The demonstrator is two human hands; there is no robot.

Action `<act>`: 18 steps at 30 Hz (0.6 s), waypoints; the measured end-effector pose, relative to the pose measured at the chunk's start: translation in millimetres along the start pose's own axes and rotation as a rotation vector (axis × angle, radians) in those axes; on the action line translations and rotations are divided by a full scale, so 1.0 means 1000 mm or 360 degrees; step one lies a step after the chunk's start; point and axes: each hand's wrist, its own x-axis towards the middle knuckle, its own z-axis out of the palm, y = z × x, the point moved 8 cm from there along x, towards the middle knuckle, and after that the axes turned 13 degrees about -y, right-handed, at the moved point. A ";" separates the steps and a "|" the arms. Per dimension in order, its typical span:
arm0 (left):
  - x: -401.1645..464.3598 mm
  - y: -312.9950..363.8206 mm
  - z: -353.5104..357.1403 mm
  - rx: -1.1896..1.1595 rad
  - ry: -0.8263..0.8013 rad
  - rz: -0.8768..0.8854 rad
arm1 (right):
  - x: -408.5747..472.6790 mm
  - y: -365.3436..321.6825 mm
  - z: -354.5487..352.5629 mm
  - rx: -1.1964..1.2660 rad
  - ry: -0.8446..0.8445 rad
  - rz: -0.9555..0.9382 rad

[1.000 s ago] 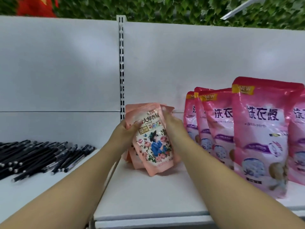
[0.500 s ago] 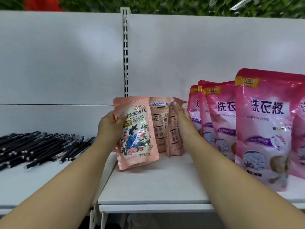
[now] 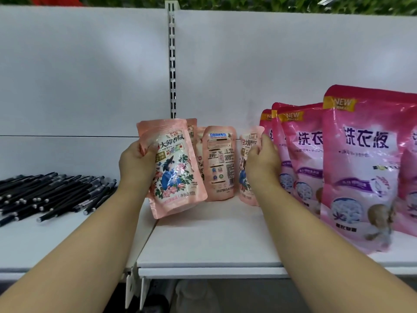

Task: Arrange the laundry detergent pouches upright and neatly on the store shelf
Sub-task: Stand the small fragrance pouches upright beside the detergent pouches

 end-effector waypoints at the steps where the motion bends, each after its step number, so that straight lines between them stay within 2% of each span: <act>1: 0.000 0.000 -0.001 0.0026 0.0019 -0.0003 | -0.002 -0.006 -0.004 -0.0066 0.0029 -0.0066; 5: 0.001 -0.002 -0.012 0.0129 0.0139 -0.0030 | -0.020 -0.043 -0.006 -0.0240 0.0093 -0.0513; 8: 0.001 0.001 -0.016 0.0228 0.0190 0.0009 | -0.030 -0.061 0.009 -0.0298 -0.0001 -0.0765; 10: 0.000 0.004 -0.016 0.0277 0.0195 0.0038 | -0.026 -0.056 0.027 -0.0093 -0.0151 -0.0678; 12: -0.001 0.005 -0.015 0.0295 0.0186 0.0044 | -0.013 -0.040 0.050 0.0075 -0.0334 -0.0365; 14: -0.001 0.005 -0.013 0.0272 0.0171 0.0041 | -0.003 -0.022 0.072 0.0086 -0.0474 -0.0047; 18: 0.001 0.001 -0.010 0.0195 0.0150 0.0026 | 0.017 -0.009 0.079 0.0078 -0.0389 0.0088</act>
